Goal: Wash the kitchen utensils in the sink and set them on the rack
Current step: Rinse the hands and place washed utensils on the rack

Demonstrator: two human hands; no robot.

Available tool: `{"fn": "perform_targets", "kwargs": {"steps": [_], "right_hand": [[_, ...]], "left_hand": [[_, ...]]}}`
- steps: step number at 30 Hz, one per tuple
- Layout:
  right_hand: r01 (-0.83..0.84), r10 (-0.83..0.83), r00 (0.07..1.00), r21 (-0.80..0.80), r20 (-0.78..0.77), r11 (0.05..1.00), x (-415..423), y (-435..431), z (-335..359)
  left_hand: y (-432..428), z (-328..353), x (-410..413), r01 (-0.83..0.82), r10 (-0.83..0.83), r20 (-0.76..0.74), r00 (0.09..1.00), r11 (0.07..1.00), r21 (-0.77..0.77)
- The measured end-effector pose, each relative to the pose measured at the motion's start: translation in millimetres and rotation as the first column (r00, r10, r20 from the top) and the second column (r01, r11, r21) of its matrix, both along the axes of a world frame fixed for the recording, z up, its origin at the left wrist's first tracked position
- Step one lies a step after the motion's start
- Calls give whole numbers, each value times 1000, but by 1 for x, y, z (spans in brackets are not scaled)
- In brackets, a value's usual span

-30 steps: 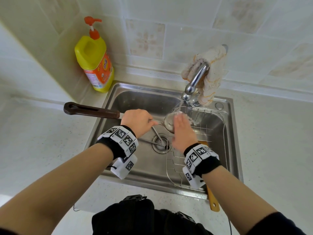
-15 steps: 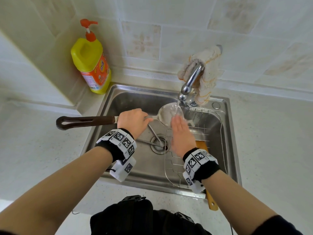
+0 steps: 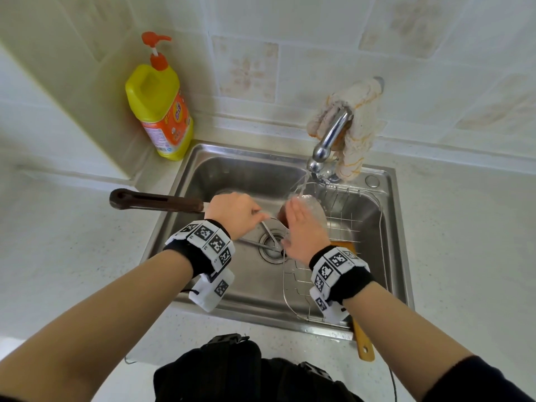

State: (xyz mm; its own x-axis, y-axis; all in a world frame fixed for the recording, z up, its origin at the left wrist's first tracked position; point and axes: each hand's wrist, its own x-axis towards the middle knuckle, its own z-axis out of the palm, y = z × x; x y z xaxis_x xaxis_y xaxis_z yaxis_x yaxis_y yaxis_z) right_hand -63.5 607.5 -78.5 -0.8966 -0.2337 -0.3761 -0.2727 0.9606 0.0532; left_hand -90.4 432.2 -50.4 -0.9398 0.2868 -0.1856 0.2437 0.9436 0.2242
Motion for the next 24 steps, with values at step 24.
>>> {"fn": "perform_targets", "kwargs": {"steps": [24], "right_hand": [[8, -15, 990, -46, -141, 999, 28, 5, -4]], "left_hand": [[15, 6, 4, -23, 26, -113, 993, 999, 27]]}}
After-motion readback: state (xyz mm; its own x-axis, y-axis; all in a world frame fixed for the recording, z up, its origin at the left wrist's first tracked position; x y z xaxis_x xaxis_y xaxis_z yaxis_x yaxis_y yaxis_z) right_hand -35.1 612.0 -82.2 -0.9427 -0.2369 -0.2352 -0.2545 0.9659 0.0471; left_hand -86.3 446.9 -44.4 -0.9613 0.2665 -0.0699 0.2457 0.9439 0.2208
